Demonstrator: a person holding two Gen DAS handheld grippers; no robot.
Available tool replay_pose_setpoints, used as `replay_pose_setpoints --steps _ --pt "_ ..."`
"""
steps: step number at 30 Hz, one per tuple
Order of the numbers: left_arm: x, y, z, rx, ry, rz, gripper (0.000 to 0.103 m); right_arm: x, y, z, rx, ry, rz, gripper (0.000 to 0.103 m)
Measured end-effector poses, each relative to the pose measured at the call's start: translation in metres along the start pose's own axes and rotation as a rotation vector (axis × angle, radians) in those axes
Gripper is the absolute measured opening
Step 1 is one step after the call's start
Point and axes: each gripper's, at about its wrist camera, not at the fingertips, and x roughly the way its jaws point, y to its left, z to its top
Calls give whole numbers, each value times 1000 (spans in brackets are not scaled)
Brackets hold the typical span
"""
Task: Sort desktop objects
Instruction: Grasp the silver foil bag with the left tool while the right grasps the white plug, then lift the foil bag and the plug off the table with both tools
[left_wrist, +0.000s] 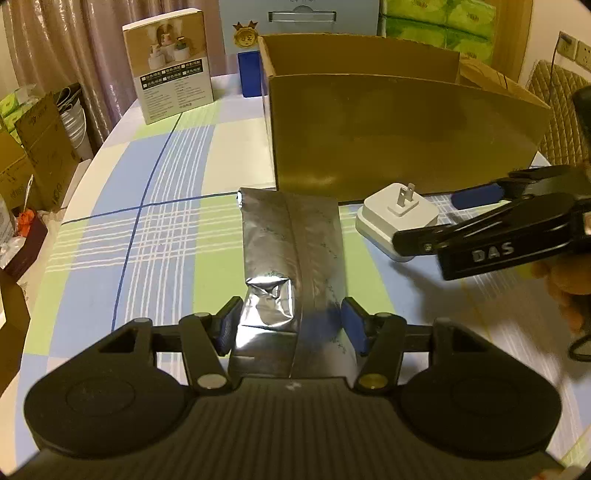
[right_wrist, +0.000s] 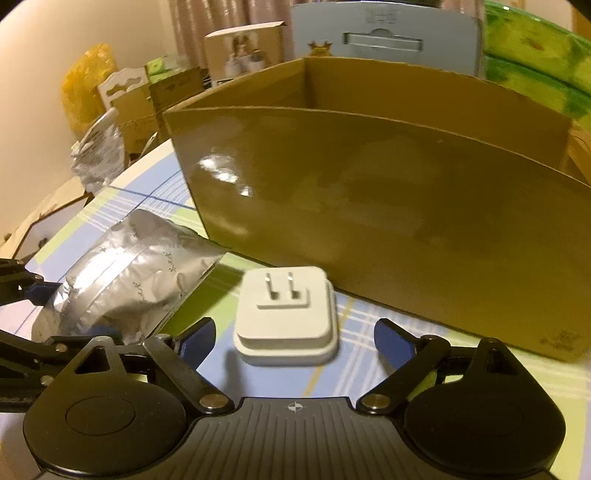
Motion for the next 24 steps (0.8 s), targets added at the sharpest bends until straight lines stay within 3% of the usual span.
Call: replay_pose_setpoints --steps 7,13,16,18,24 --pt "-3 -5 1 54 -42 18 67 19 9 0 -63 22 -25 65" --pt "13 -13 6 96 -10 1 67 17 6 -1 -11 24 -45 62" --pt "20 -15 8 92 29 -4 62 11 4 0 31 35 -50 61" --pt "20 -14 10 86 49 4 52 4 3 -3 51 37 -52 61" --pt "17 -6 15 56 118 -48 40 -26 -3 -16 119 32 -44 61"
